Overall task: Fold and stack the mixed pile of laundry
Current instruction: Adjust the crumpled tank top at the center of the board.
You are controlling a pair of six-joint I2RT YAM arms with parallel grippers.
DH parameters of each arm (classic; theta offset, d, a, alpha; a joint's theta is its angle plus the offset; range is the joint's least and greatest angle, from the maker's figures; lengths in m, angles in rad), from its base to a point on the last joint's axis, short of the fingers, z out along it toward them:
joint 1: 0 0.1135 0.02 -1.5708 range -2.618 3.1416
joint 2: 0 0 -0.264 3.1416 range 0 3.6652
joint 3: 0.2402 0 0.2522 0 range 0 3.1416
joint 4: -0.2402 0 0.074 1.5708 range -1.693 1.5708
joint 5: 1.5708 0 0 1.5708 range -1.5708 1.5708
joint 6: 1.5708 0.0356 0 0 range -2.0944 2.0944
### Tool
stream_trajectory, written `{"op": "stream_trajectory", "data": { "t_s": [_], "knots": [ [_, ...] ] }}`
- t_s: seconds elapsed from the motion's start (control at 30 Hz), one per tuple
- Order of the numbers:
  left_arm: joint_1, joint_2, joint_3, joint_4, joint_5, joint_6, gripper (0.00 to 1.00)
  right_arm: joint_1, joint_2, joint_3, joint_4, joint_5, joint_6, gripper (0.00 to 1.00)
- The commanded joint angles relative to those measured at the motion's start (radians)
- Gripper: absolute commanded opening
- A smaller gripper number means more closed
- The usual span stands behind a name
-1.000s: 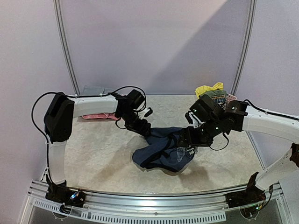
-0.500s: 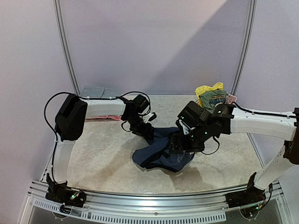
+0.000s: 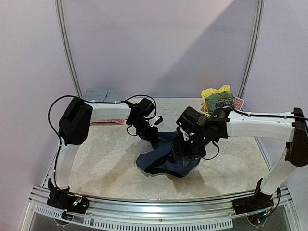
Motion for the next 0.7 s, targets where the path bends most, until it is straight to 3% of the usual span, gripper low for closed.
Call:
{"op": "stream_trajectory", "data": {
  "t_s": [0.0, 0.07, 0.43, 0.67],
  "knots": [
    [-0.003, -0.001, 0.012, 0.012, 0.005, 0.001, 0.11, 0.008, 0.048, 0.042, 0.013, 0.019, -0.004, 0.82],
    [-0.003, -0.017, 0.004, 0.010, -0.007, -0.001, 0.00, 0.009, 0.082, 0.066, 0.008, 0.032, 0.009, 0.81],
    [-0.002, -0.148, -0.169, 0.075, -0.010, -0.060, 0.00, 0.008, 0.318, 0.291, 0.006, -0.007, -0.018, 0.74],
    [-0.001, -0.229, -0.282, 0.115, -0.024, -0.097, 0.00, 0.009, 0.423, 0.316, -0.014, -0.053, -0.002, 0.64]
  ]
}}
